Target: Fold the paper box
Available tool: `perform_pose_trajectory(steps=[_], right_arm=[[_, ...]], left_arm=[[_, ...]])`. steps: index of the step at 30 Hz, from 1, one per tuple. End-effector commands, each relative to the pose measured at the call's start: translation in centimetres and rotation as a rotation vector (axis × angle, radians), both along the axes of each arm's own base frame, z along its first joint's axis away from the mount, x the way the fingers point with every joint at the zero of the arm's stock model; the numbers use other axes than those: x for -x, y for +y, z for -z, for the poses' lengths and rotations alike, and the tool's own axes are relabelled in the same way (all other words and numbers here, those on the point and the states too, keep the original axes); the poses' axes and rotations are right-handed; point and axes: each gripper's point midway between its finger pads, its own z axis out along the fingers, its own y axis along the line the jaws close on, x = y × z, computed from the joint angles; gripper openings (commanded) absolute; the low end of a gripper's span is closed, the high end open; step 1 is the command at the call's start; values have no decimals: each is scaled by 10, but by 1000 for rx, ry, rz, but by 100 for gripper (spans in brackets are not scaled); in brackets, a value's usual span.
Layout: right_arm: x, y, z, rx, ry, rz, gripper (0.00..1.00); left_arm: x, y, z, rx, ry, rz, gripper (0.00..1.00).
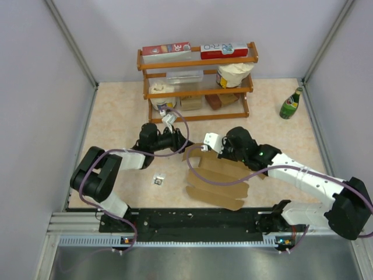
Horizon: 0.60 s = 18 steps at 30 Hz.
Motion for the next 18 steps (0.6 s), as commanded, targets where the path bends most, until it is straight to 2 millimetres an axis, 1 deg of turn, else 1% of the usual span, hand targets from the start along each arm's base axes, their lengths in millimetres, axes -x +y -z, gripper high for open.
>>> perform_pose_trajectory(steps=[1, 7, 12, 18], right_arm=[[-8, 11, -5, -28, -18, 16, 0], [-12, 11, 5, -6, -11, 29, 0], [-20, 13, -3, -25, -47, 44, 0], [-25, 14, -8, -24, -69, 52, 0]], left_arm=[[6, -8, -29, 105, -119, 65, 49], [13, -13, -29, 99, -167, 108, 49], [24, -17, -21, 92, -178, 146, 48], [35, -19, -12, 99, -167, 177, 45]])
